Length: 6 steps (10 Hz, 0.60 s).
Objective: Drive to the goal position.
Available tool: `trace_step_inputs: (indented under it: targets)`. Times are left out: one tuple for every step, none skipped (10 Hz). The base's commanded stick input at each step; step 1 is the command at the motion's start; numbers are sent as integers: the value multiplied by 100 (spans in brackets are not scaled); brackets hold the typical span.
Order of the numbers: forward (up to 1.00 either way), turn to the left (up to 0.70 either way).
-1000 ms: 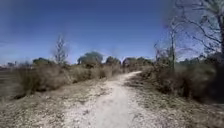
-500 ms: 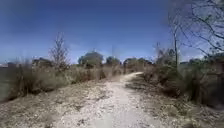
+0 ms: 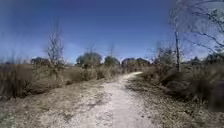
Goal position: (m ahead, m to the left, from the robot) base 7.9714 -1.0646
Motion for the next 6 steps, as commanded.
trace_step_inputs:
  targets:
    - [70, 0]
    - [70, 0]
    - [70, -24]
    - [70, -35]
    - [70, -35]
    - [70, -35]
